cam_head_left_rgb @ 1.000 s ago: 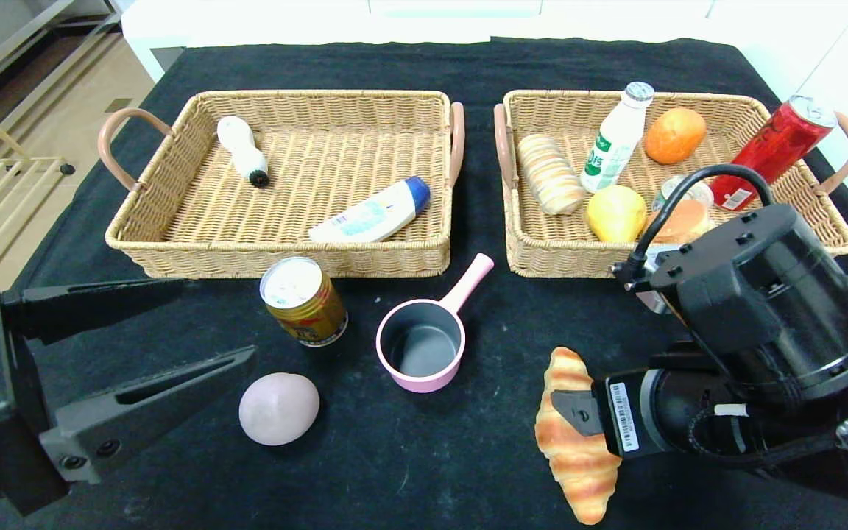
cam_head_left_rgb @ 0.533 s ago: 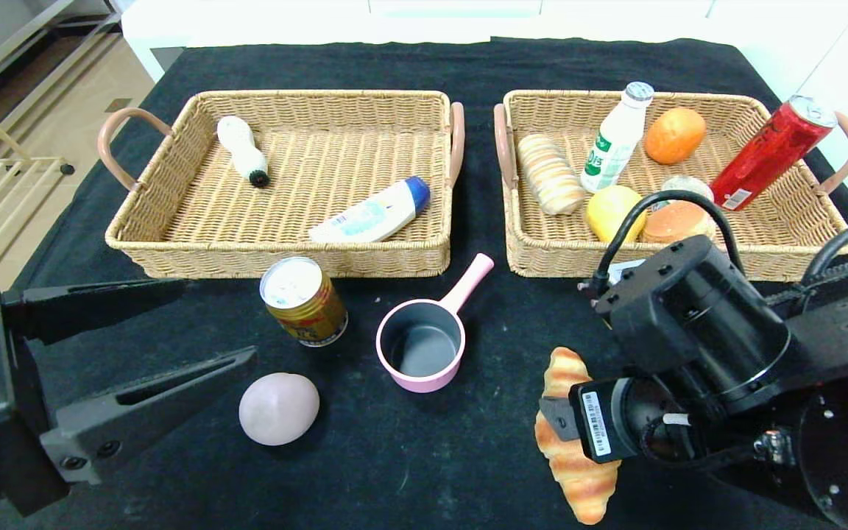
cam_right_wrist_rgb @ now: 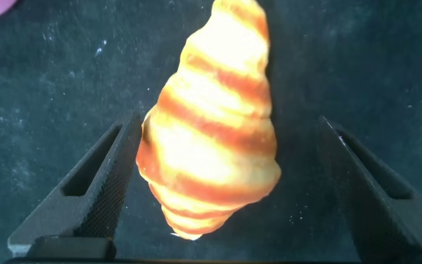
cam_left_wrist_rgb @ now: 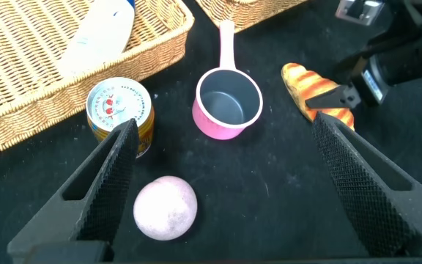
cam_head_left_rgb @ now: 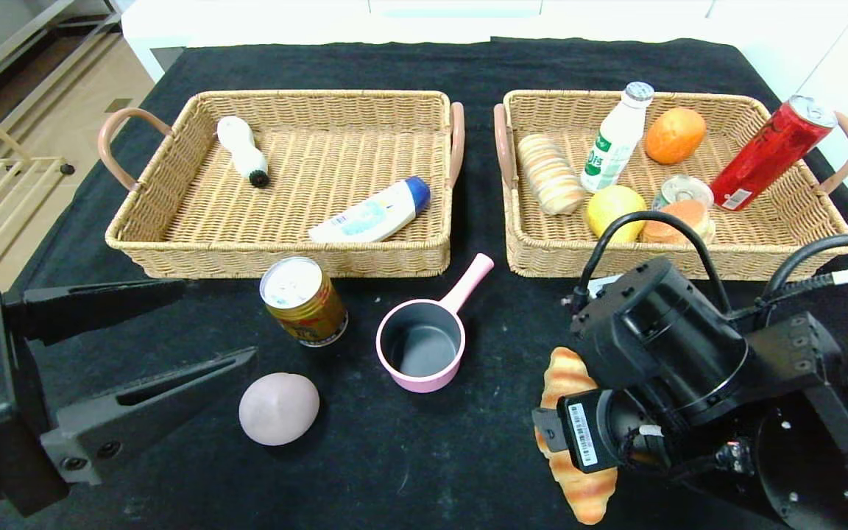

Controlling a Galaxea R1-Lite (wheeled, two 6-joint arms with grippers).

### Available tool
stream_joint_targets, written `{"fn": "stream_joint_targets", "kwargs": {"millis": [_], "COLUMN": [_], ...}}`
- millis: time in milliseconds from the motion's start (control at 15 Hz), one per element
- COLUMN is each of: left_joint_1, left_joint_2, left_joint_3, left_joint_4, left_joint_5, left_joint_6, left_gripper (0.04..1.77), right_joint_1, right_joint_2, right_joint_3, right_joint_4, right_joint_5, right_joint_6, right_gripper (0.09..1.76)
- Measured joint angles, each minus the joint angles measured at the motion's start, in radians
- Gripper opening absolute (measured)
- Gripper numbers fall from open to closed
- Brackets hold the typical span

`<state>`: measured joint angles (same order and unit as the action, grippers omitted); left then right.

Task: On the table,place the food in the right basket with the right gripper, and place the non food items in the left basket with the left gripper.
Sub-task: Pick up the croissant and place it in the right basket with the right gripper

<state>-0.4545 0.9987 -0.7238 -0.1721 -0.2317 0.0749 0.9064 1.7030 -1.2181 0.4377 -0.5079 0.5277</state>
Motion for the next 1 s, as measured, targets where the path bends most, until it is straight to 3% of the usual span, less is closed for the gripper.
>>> {"fn": "stream_joint_targets", "kwargs": {"millis": [667, 867, 1000], "left_joint_1": [0.000, 0.000, 0.000], "left_joint_2": [-0.001, -0.001, -0.001], "left_joint_3": [0.000, 0.000, 0.000], "left_joint_4": [-0.001, 0.000, -0.001], "left_joint_5": [0.000, 0.000, 0.000], "left_joint_6": [0.000, 0.000, 0.000], "left_gripper": [1.72, 1.72, 1.72], "right_joint_1": [0.006, 0.006, 0.005], "right_joint_2": [0.048, 0.053, 0.056], "right_joint_3": [0.001, 0.003, 0.006], "right_joint_4": [-0.005, -0.006, -0.007], "right_joint_5": [0.001, 0.002, 0.001], "right_joint_6": [0.036, 0.036, 0.037], "right_gripper": [1.71, 1.24, 1.04]}}
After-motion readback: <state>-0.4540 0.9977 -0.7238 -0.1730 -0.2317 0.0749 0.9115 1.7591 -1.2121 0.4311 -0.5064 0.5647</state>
